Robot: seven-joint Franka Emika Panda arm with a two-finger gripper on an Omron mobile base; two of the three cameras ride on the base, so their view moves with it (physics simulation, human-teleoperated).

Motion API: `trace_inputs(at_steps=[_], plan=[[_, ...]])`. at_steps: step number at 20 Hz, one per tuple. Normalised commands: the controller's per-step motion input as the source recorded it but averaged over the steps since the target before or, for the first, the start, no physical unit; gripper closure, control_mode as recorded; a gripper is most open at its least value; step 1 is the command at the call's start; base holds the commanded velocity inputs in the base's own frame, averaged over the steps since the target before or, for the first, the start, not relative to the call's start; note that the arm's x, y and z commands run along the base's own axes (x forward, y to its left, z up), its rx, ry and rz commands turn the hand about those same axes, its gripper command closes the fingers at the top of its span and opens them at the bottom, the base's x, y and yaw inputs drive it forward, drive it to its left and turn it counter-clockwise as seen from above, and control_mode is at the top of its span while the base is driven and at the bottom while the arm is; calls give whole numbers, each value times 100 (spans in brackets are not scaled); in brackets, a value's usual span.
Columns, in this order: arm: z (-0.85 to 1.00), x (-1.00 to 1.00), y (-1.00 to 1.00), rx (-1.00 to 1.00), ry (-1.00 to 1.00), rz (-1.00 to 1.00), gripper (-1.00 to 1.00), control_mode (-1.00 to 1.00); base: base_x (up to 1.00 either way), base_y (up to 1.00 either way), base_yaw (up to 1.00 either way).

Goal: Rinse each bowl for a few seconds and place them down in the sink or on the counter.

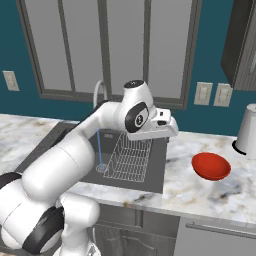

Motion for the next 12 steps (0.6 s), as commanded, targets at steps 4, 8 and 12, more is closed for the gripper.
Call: trace_inputs(at_steps=[4, 8, 12], plan=[[-20, -13, -20, 0, 5, 1, -100, -100, 0, 0, 0], [-17, -8, -17, 0, 3, 2, -100, -100, 0, 0, 0], [-20, -8, -15, 0, 1, 2, -100, -100, 0, 0, 0]])
